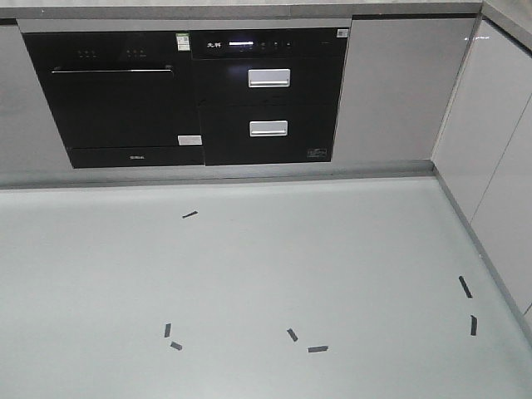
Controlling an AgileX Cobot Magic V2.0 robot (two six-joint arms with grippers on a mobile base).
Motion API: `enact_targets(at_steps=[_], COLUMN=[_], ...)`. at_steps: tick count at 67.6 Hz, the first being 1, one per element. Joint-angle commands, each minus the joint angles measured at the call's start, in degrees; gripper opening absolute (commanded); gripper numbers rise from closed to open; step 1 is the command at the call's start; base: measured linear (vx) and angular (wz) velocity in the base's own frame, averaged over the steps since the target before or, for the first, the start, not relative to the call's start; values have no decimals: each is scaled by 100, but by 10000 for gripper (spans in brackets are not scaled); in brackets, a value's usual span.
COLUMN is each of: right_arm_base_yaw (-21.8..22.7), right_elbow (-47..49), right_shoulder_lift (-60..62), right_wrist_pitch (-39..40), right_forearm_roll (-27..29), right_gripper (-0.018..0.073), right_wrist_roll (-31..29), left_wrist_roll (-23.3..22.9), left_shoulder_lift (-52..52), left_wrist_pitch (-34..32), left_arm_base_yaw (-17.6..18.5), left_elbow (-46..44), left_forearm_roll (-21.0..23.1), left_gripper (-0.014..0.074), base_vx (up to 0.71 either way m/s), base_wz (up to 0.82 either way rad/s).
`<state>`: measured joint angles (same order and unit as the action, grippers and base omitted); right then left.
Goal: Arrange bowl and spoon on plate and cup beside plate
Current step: 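Drive the base toward the counter holding the white spoon and lilac bowl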
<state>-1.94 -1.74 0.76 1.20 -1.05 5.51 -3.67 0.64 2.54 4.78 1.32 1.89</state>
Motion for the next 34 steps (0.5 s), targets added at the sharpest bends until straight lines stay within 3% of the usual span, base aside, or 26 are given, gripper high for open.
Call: enact_targets(at_steps=[1,34], right_arm_base_yaw=[37,37], right_elbow=[-37,-37], right_shoulder_lift=[24,24], right_wrist_pitch=[413,413], right_forearm_roll=[-36,-36], right_gripper=[-11,-11], right_wrist_roll=[-31,-31], left_wrist_roll=[-32,-32], left_shoulder_lift=[81,81], left_wrist_pitch=[-439,-439], left_arm_base_yaw=[-22,-22], left_elbow=[-101,-101], left_forearm_roll=[6,6], left_gripper=[-6,-6], base_vx=[0,0], base_wz=[0,0])
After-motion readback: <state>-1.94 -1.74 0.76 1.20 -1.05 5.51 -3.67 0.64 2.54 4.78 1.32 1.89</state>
